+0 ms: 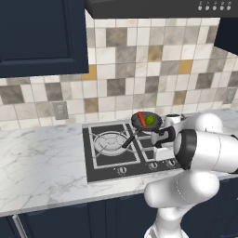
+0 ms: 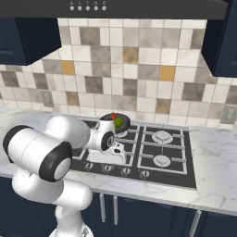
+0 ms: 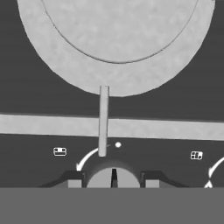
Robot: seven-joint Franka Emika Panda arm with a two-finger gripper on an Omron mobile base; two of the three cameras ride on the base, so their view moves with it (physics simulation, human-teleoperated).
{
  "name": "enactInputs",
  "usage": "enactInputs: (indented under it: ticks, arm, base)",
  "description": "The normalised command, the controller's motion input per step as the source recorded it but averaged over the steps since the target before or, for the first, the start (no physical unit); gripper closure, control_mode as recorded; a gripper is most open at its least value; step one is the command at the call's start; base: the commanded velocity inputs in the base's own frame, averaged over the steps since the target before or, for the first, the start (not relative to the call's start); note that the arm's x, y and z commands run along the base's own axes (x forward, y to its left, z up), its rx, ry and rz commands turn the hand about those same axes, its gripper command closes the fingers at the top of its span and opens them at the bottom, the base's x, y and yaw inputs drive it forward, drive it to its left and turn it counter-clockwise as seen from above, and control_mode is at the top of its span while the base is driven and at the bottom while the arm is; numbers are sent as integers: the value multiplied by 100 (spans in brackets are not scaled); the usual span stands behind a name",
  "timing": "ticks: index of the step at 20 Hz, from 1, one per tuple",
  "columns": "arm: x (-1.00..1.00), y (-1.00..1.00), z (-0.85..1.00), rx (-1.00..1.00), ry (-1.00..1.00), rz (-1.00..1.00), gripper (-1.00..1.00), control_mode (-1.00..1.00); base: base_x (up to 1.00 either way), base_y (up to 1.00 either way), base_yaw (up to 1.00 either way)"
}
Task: Put the lime and carrot in the pan. Then turn on the rear center burner and set the heat to medium.
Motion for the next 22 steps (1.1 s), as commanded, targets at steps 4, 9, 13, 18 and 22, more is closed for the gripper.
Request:
enactInputs:
  ticks: [4,9,13,18,22]
  arm:
    - [-1,0,0,5,0,20,100,-100]
    - [-7,0,0,6,0,26,100,-100]
    - [-9,0,0,7,0,28,100,-100]
    - [-6,0,0,9,0,30,100,-100]
    - [-8,0,0,12,0,29,100,-100]
  base:
    - [0,0,0]
    - [0,0,0]
    - [0,0,0]
    - [0,0,0]
    - [0,0,0]
